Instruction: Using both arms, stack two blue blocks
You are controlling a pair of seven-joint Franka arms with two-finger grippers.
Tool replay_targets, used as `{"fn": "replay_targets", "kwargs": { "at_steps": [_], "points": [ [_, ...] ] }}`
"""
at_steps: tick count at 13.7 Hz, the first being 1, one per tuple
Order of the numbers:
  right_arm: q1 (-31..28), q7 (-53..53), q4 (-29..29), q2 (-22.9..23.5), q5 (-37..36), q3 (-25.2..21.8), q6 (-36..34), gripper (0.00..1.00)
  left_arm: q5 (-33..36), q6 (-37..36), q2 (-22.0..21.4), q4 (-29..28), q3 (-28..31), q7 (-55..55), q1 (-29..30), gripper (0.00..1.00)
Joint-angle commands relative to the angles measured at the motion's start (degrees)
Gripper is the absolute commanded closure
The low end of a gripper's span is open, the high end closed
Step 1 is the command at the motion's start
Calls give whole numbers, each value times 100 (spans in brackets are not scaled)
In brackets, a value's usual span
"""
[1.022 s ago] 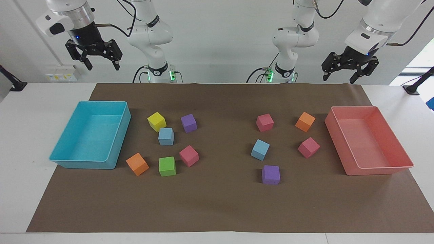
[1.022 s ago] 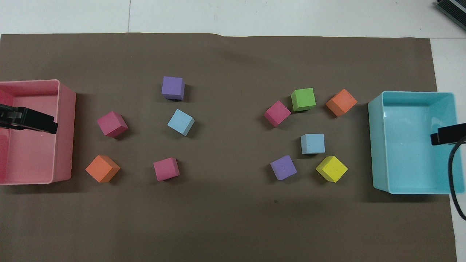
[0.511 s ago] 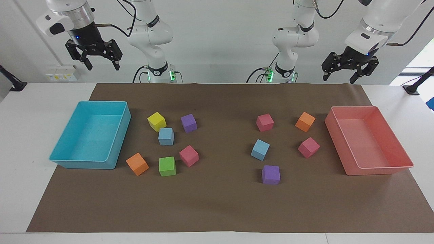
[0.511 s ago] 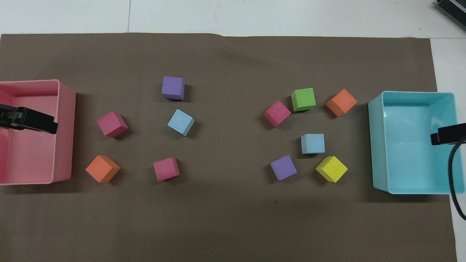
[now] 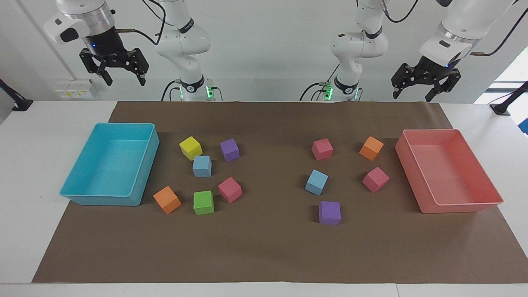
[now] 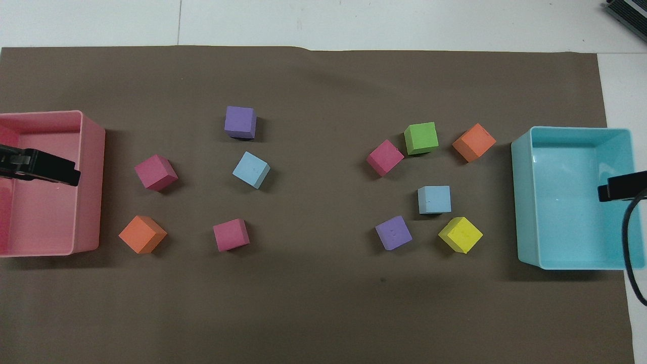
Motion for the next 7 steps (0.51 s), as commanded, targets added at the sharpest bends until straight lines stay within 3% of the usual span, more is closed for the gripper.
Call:
{"fn": "replay_targets", "kwargs": {
  "at_steps": [1, 5, 7],
  "points": [
    [-68, -127, -114, -116, 97, 39, -3, 0, 62, -31, -134, -143, -21, -42, 39, 0],
    [-77, -179, -157, -256, 79, 13, -90, 0, 62, -31, -134, -143, -21, -42, 39, 0],
    [10, -101, -481, -292, 97, 57, 32, 0, 62, -31, -134, -143, -21, -42, 39, 0]
  ]
}}
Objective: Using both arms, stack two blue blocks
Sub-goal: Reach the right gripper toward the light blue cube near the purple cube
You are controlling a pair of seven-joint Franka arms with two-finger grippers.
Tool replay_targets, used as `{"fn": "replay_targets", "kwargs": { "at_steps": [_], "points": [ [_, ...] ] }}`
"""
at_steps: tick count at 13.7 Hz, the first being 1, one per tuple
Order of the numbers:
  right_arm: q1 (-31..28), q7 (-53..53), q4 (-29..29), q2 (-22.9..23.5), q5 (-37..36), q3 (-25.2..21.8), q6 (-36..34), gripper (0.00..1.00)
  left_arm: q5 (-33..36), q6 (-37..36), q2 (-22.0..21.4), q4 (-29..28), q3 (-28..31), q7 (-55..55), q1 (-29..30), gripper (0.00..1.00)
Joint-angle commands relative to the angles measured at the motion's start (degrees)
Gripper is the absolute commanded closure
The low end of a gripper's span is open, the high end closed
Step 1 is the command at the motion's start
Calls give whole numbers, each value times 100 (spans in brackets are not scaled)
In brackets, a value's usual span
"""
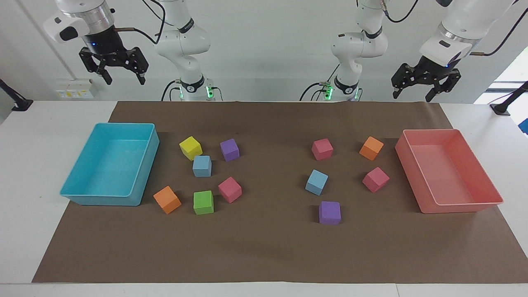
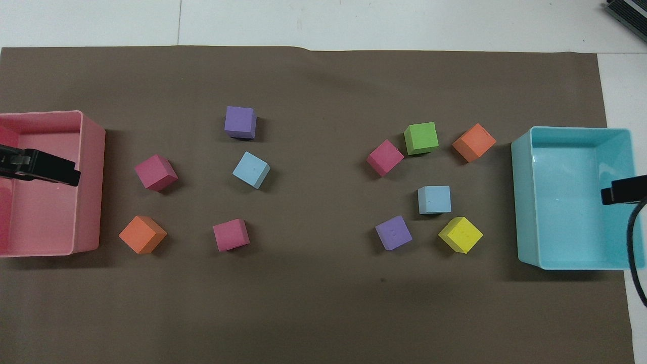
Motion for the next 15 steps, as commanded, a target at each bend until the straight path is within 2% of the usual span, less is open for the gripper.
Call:
{"fn": "replay_targets", "kwargs": {
  "at_steps": [1, 7, 11, 15],
  "points": [
    [32, -82, -563, -200, 95, 71, 227, 0, 62, -30, -133, -143, -21, -42, 39, 0],
    [400, 356, -837, 151, 279, 89, 1484, 0, 45, 31, -116, -134, -21, -69, 31, 0],
    [454, 665, -828, 740, 279, 89, 1950, 0, 53, -21, -125, -126, -21, -51, 39, 0],
    [778, 1217, -1011, 1345, 279, 98, 2459, 0, 71, -22, -54, -46, -12, -51, 57, 0]
  ]
}}
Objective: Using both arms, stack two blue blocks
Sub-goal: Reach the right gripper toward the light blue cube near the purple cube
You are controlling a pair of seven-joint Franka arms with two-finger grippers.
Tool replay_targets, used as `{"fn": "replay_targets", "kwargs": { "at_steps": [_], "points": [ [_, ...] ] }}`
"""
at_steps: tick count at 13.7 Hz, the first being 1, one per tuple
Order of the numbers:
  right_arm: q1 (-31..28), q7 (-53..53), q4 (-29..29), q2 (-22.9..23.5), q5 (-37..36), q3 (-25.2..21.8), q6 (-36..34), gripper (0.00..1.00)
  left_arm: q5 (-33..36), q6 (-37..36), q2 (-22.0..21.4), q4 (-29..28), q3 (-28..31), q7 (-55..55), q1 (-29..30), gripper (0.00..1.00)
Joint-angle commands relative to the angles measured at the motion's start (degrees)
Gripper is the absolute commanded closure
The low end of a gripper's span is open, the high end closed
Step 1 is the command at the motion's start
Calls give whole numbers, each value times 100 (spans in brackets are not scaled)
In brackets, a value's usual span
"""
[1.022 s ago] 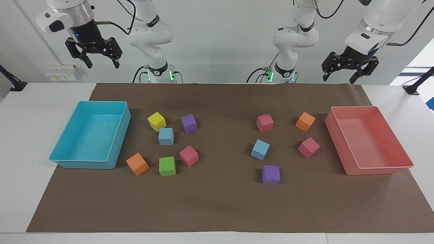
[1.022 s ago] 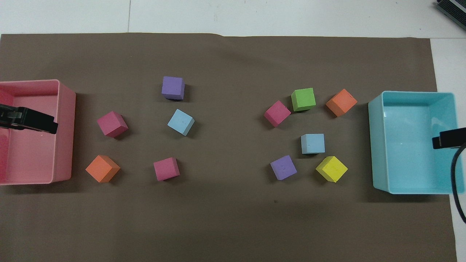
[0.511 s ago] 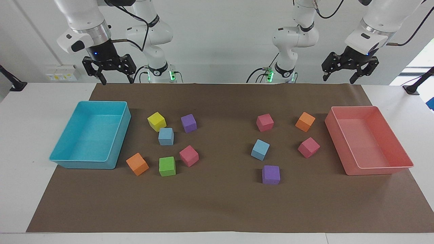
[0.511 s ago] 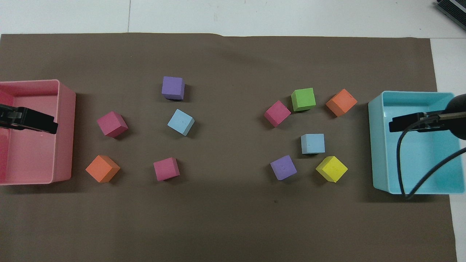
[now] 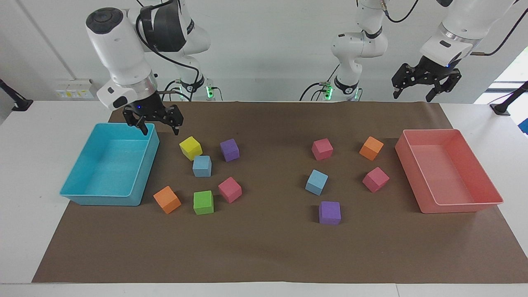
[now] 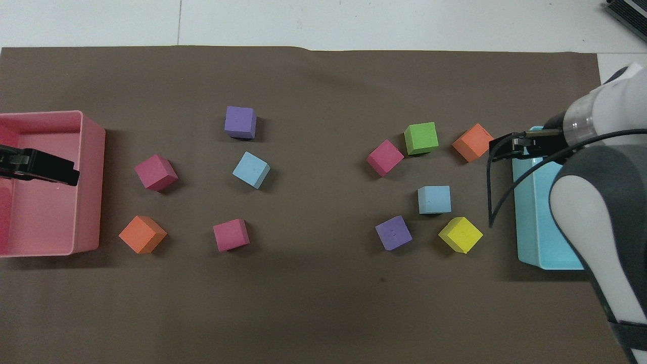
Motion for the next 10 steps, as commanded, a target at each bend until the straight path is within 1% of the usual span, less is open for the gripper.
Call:
{"fn": "replay_targets", "kwargs": {
  "at_steps": [1, 2, 3, 5, 6, 7, 8, 9, 10],
  "points": [
    [217, 576, -403, 352, 102, -4, 757, 0, 69, -21, -54, -46, -27, -36, 52, 0],
    [340, 691, -632, 387, 128, 4, 1327, 0, 69, -39, -54, -46, -27, -36, 61, 0],
    [454, 719, -764, 510, 129, 4, 1655, 0, 69, -4, -63, -46, -27, -45, 96, 0],
    [455, 711, -845, 808, 129, 4, 1921, 0, 78, 14, -81, -64, -27, -36, 96, 0],
    [429, 693, -906, 818, 129, 4, 1983, 0, 78, -4, -90, -73, -27, -36, 96, 0],
    [455, 701, -1028, 758, 137, 4, 1940, 0, 78, -4, -98, -90, -27, -36, 96, 0],
    [464, 754, -1334, 635, 129, 4, 1948, 0, 78, -4, -116, -117, -27, -36, 96, 0],
    [473, 763, -1737, 469, 137, 4, 2053, 0, 78, -13, -125, -125, -27, -27, 96, 0],
    [473, 841, -2002, 354, 129, 4, 2219, 0, 78, -13, -125, -126, -27, -27, 96, 0]
  ]
}}
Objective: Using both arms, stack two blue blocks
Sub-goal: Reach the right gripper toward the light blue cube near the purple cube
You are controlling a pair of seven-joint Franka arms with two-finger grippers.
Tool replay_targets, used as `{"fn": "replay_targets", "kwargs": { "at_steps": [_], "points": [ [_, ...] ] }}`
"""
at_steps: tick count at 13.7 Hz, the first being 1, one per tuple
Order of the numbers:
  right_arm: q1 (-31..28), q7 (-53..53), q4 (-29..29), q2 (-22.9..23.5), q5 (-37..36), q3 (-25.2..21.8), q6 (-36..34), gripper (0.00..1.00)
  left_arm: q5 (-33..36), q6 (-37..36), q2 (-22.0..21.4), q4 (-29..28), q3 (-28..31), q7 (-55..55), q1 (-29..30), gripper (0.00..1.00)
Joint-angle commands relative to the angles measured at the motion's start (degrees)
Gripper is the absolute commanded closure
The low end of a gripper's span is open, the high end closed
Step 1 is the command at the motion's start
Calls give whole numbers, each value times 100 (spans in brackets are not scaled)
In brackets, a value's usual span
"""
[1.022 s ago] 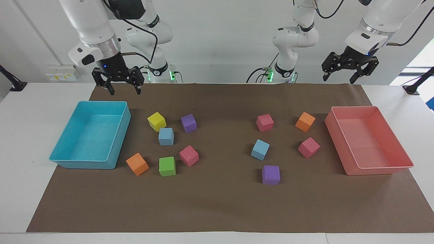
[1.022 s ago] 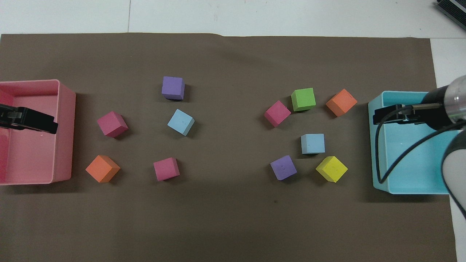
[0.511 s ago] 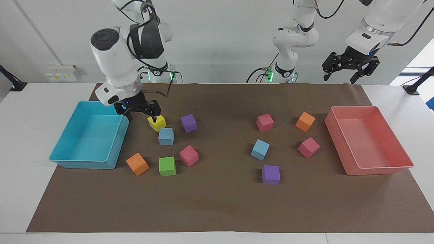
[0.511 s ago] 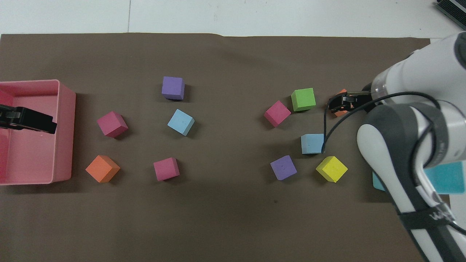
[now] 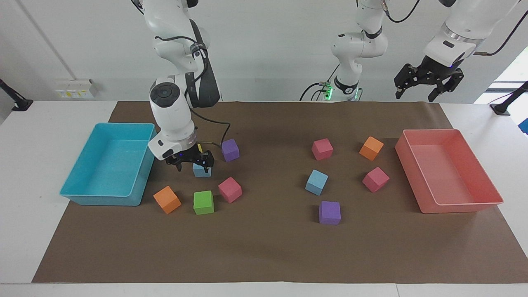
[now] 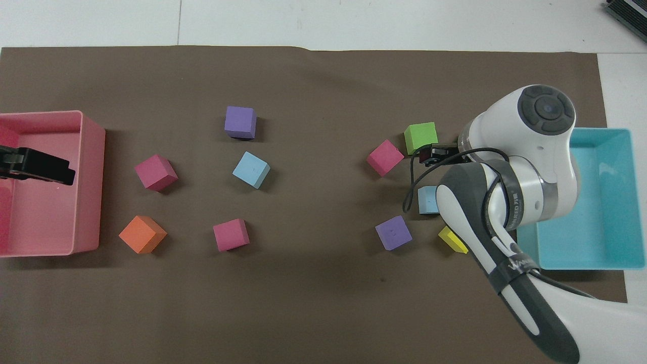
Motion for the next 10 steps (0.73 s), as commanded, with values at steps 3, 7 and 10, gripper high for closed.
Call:
{"fn": "replay_targets", "kwargs": {
  "at_steps": [3, 7, 10],
  "points": [
    [-4, 178, -1218, -592, 123, 15, 570, 0, 68, -50, -125, -126, -32, -35, 41, 0],
    [13, 125, -1684, -601, 246, 33, 1070, 0, 59, -51, -125, -126, -41, -52, -11, 0],
    [119, 117, -1825, -531, 255, 50, 1308, 0, 59, -51, -125, -126, -41, -52, -3, 0]
  ]
}}
